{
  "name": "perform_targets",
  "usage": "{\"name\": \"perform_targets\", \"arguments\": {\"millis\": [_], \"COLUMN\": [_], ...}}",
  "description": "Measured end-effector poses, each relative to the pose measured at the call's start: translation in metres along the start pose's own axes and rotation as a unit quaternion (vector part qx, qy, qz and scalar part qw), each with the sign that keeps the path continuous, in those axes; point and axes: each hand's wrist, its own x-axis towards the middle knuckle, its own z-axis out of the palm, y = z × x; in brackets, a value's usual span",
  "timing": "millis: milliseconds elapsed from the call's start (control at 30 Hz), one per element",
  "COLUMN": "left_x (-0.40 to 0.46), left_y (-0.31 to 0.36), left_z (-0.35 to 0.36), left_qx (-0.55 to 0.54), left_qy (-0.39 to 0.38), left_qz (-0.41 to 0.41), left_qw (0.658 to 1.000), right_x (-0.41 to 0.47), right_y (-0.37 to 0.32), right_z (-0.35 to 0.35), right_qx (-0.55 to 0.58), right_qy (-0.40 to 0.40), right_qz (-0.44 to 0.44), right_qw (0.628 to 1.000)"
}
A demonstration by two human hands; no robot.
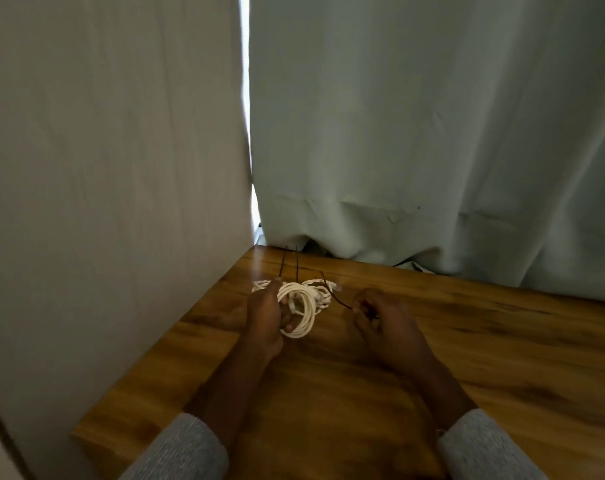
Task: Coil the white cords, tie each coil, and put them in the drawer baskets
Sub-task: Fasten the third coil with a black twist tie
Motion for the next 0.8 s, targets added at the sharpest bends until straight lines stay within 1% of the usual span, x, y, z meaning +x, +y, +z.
{"name": "perform_targets", "arguments": {"millis": [133,267,533,600,667,800], "left_x": [0.009,0.024,0.043,0.041,0.035,0.026], "left_y": [-0.017,-0.028,-0.028,-0.028,-0.030,-0.038], "left_z": [0.048,0.068,0.071,0.072,0.074,0.081], "left_qx": [-0.001,0.003,0.026,0.032,0.052,0.130], "left_qy": [-0.016,-0.015,-0.024,-0.024,-0.032,-0.050], "left_qz": [-0.033,-0.036,-0.036,-0.034,-0.022,0.026], "left_qw": [0.999,0.999,0.999,0.999,0.998,0.990], "right_x": [-0.010,-0.011,-0.005,-0.004,-0.003,0.002], "right_y": [0.011,0.023,0.024,0.024,0.024,0.023], "right_z": [-0.005,-0.014,-0.011,-0.009,-0.006,0.000], "right_qx": [-0.005,-0.020,-0.121,-0.155,-0.188,-0.244], "right_qy": [0.030,0.045,-0.027,-0.032,0.000,0.077], "right_qz": [0.002,-0.009,-0.044,-0.050,-0.044,-0.040], "right_qw": [1.000,0.999,0.991,0.986,0.981,0.966]}}
